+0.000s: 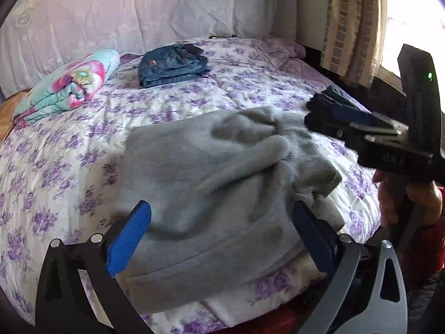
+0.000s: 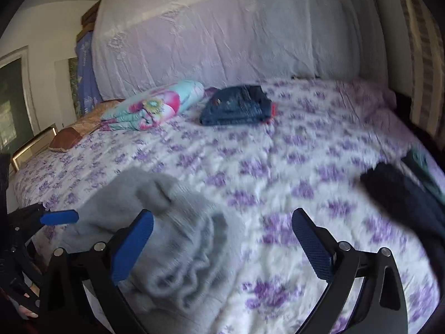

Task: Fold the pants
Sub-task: 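Lay the lifted cuff onto the folded sweatpants and open the left gripper, then grasp the folded grey sweatpants bundle with the left gripper while the right gripper grasps its other end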

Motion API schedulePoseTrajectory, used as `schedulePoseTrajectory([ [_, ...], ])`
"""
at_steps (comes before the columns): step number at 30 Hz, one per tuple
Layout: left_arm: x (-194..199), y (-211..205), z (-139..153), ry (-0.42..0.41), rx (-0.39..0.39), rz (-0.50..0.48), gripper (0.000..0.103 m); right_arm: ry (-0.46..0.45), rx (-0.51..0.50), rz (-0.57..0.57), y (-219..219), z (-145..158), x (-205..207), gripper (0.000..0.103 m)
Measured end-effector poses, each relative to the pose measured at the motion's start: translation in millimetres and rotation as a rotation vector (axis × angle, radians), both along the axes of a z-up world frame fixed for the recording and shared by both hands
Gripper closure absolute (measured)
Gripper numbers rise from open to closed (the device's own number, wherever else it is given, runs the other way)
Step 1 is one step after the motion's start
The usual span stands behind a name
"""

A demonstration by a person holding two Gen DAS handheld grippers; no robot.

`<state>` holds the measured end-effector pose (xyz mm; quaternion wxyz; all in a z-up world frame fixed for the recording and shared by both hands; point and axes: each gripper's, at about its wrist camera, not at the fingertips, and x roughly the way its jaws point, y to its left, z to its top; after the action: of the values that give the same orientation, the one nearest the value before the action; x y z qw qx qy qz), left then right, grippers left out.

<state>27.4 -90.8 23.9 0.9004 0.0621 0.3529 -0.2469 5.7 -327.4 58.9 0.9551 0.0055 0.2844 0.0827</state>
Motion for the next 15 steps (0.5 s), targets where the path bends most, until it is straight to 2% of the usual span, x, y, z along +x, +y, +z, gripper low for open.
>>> schedulePoseTrajectory([
  [3, 11.6, 7.8, -15.6, 0.07, 0.007, 0.035, 0.004, 0.023, -0.092, -0.023, 12.3, -2.0, 22.0, 0.003],
  [4, 15.1, 6.9, -24.4, 0.101, 0.016, 0.026, 0.004, 0.074, -0.147, -0.053, 15.1, -15.7, 35.6, 0.003],
  [6, 12.8, 2.6, -35.1, 0.075, 0.046, 0.015, 0.004, 0.161, -0.165, -0.051, 11.3, -47.2, 50.1, 0.003],
  [8, 8.2, -1.5, -37.1, 0.047, 0.059, 0.022, 0.004, 0.168, -0.012, -0.046, -8.1, -63.3, 50.3, 0.003],
  [10, 7.3, -2.3, -35.9, 0.042, 0.064, 0.02, 0.004, 0.218, 0.125, -0.042, -24.4, -69.1, 52.4, 0.003],
  [13, 7.5, 9.4, -30.9, 0.065, 0.003, 0.01, 0.004, 0.212, 0.278, -0.026, -38.8, -61.5, 43.8, 0.003],
  [15, 8.6, 25.9, -25.0, 0.089, -0.065, -0.001, 0.004, 0.208, 0.365, 0.006, -42.3, -57.0, 33.6, 0.003],
])
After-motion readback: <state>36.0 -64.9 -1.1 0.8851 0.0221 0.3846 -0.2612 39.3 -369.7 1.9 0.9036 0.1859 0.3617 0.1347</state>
